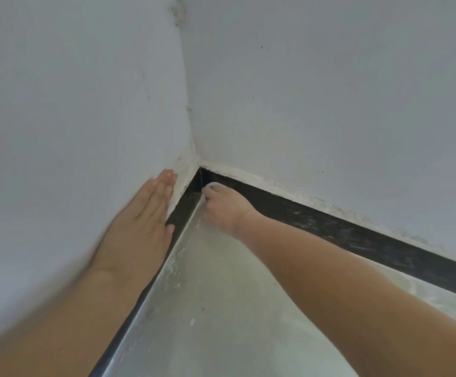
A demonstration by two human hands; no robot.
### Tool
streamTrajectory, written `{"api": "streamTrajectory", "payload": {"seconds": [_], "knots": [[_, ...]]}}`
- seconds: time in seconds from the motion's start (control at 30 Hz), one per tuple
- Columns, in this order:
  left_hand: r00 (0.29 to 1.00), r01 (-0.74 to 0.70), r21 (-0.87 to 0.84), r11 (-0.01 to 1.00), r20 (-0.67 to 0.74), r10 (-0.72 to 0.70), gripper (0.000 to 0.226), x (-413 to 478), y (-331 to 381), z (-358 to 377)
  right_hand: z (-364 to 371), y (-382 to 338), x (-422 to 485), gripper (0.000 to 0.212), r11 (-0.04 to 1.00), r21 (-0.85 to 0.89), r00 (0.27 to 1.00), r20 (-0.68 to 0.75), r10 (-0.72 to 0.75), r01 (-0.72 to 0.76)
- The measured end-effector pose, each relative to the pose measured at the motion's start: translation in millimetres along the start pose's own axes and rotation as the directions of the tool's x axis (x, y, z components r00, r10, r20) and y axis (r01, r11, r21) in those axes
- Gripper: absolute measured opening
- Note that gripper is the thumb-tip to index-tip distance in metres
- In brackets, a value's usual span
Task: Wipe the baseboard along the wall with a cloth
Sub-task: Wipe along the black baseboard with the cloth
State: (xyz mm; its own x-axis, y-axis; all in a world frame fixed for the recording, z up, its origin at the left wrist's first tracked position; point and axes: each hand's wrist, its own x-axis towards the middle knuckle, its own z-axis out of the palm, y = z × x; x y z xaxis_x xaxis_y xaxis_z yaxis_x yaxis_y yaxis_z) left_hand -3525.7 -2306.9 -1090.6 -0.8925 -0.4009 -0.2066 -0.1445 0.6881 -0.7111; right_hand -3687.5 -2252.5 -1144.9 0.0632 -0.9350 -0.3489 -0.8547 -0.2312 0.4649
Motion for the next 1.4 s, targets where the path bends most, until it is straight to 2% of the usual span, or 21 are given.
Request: {"api": "streamTrajectory", "payload": {"seconds": [0.07,0.2,0.3,0.43,0.57,0.67,0.7,0.77,0.83,0.93,1.03,1.1,1.23,1.4], "knots": [[1.000,-0.008,-0.005,1.000,0.003,0.008,0.065,0,-1,-1,5,-2,-6,0.026,0.998,0.061,0.998,0.064,-0.002,-0.002],[1.000,-0.023,-0.013,1.000,0.017,0.024,0.064,-1,0,-1,8,-2,-27,0.008,0.999,0.025,0.997,0.067,0.046,-0.048],[1.000,-0.017,0.011,1.000,0.006,0.017,0.063,-2,0,0,36,-4,-49,0.027,0.998,0.059,0.984,0.178,0.007,-0.018],[1.000,-0.002,-0.019,1.000,-0.007,0.001,0.062,-2,1,-2,40,-1,-83,0.015,0.997,0.019,0.990,0.120,0.078,-0.081],[1.000,-0.009,-0.060,0.998,-0.029,0.007,0.063,-3,4,-2,53,-4,-123,0.032,0.988,0.091,0.944,0.319,0.086,-0.121],[0.992,0.102,-0.176,0.979,-0.057,-0.113,0.066,-3,12,-4,63,-11,-148,0.032,0.964,0.169,0.916,0.381,0.127,-0.203],[0.982,0.147,-0.266,0.953,-0.074,-0.172,0.067,0,15,-6,65,-14,-156,0.030,0.964,0.196,0.925,0.368,0.096,-0.178],[0.938,0.096,-0.449,0.888,-0.257,-0.231,0.063,9,18,-14,64,-19,-164,0.027,0.977,0.200,0.952,0.305,0.007,-0.071],[0.868,0.004,-0.480,0.877,-0.433,-0.241,0.062,24,23,-25,51,-20,-161,0.024,0.986,0.169,0.966,0.255,-0.050,0.007],[0.778,-0.047,-0.459,0.887,-0.574,-0.256,0.062,51,20,-47,37,-11,-132,0.014,0.999,-0.004,0.997,0.061,-0.049,0.050],[0.734,-0.044,-0.492,0.869,-0.606,-0.306,0.062,78,14,-58,34,11,-100,0.004,0.994,-0.112,0.995,-0.096,-0.022,0.012],[0.730,-0.032,-0.485,0.874,-0.609,-0.311,0.064,93,13,-55,34,24,-88,0.008,0.985,-0.169,0.988,-0.155,-0.007,-0.020],[0.728,-0.033,-0.522,0.853,-0.597,-0.337,0.077,109,22,-49,53,27,-94,0.022,0.985,-0.151,0.979,-0.197,0.048,-0.079],[0.718,-0.013,-0.544,0.839,-0.589,-0.370,0.082,111,28,-52,73,23,-128,0.018,0.981,-0.147,0.976,-0.195,0.096,-0.125]]}}
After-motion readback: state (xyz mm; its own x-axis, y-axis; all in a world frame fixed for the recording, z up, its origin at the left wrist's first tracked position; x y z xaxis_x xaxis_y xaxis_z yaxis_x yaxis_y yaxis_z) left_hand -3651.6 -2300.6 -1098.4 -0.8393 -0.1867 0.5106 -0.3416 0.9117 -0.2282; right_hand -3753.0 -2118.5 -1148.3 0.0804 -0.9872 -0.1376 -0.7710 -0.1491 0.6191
